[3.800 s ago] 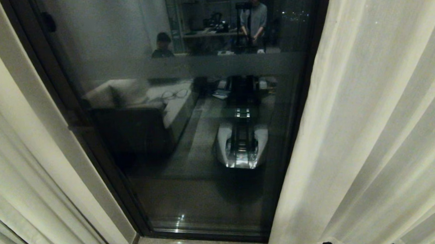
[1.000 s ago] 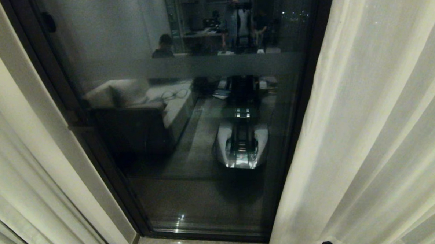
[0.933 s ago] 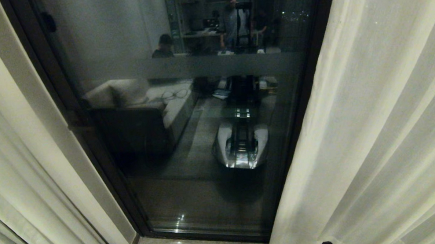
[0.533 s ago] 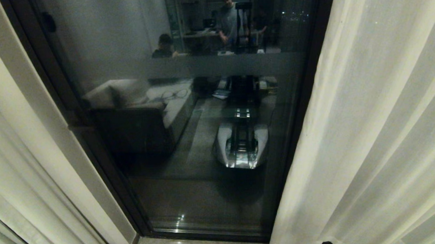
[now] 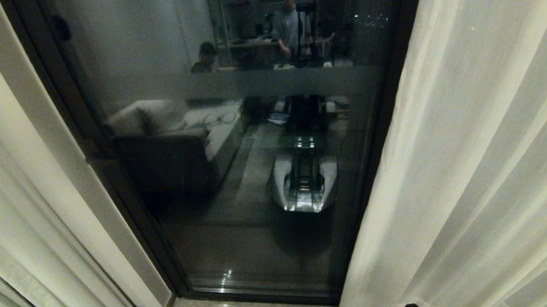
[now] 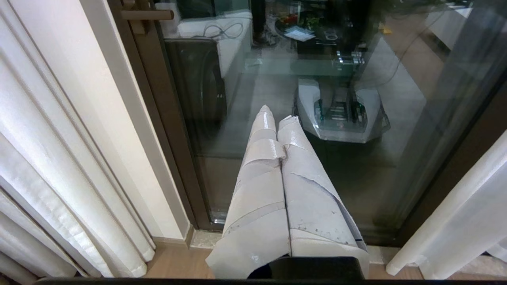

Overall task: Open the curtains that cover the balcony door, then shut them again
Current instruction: Close the inner curtains on both sides

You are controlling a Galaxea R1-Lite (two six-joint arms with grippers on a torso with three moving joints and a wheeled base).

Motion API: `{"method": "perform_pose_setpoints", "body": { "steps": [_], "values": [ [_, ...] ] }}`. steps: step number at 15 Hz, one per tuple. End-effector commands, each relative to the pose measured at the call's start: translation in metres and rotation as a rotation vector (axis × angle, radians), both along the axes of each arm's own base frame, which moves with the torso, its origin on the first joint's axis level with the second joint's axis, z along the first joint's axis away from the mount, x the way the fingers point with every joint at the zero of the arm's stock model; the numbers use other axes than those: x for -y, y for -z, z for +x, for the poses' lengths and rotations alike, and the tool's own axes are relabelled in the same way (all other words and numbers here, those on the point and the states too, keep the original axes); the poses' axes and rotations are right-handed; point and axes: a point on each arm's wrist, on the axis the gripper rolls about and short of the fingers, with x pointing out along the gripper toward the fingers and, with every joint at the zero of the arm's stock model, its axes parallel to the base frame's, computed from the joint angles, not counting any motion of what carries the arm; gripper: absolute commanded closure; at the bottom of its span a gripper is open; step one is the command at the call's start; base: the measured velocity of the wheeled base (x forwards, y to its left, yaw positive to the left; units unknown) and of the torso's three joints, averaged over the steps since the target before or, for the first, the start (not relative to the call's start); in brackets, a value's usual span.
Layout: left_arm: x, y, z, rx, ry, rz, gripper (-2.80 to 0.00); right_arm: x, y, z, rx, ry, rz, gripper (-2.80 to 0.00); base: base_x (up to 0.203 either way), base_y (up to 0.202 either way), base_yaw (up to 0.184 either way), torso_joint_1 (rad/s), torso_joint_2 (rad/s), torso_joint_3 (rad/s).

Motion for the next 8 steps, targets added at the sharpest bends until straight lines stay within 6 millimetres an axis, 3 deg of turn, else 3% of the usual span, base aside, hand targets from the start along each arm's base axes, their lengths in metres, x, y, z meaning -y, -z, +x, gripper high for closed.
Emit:
{"method": "perform_pose_setpoints", "body": {
  "steps": [1,8],
  "values": [
    [0.0,0.0,0.0,0.0,0.0,0.0,0.0,0.0,-0.0001,0.0,0.001,0.0,0.0,0.0,0.0,0.0,0.0,0.0,0.0,0.0],
    [0.0,0.0,0.0,0.0,0.0,0.0,0.0,0.0,-0.0001,0.0,0.001,0.0,0.0,0.0,0.0,0.0,0.0,0.0,0.0,0.0]
  ]
}}
